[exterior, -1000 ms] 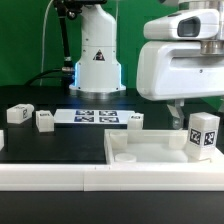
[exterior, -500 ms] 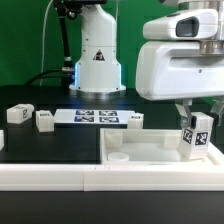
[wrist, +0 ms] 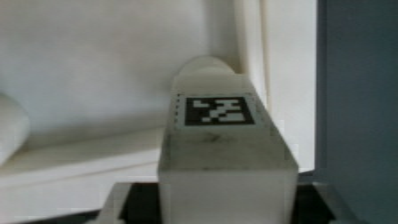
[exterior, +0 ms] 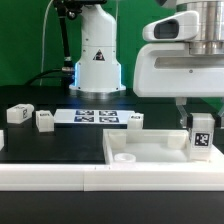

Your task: Assemble one leg

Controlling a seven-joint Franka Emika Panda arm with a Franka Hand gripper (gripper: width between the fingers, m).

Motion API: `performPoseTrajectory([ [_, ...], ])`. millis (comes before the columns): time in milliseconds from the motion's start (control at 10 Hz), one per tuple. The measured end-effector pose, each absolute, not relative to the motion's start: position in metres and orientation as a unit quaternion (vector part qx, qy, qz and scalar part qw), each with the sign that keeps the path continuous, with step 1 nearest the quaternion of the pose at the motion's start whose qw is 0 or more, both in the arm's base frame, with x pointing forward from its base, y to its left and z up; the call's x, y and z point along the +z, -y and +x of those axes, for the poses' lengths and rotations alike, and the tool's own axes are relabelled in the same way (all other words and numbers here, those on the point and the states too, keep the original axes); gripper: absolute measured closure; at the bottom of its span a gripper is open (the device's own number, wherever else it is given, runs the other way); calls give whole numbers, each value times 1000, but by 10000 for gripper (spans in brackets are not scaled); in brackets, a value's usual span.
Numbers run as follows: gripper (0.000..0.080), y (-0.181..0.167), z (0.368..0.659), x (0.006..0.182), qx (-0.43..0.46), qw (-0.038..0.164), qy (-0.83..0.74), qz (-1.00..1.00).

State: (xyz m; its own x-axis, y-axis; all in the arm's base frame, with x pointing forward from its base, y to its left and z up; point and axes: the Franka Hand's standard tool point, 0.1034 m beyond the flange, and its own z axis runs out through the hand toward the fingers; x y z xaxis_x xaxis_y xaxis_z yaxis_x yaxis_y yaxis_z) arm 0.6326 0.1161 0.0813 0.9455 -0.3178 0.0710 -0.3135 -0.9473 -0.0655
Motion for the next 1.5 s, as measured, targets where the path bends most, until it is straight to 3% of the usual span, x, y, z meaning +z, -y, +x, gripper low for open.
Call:
performPoseTrajectory([
  [600, 506, -114, 629, 80, -32, 30, -457, -889],
  [1100, 506, -112, 627, 79, -17, 41, -568, -822],
  [1200, 415, -113, 627, 79, -17, 41, -561, -827],
  [1300, 238, -113, 627, 79, -17, 41, -559, -828],
  [1400, 177, -115, 626, 78, -17, 40, -549, -835],
  [1500, 177, -118, 626, 77, -17, 40, -539, -841],
])
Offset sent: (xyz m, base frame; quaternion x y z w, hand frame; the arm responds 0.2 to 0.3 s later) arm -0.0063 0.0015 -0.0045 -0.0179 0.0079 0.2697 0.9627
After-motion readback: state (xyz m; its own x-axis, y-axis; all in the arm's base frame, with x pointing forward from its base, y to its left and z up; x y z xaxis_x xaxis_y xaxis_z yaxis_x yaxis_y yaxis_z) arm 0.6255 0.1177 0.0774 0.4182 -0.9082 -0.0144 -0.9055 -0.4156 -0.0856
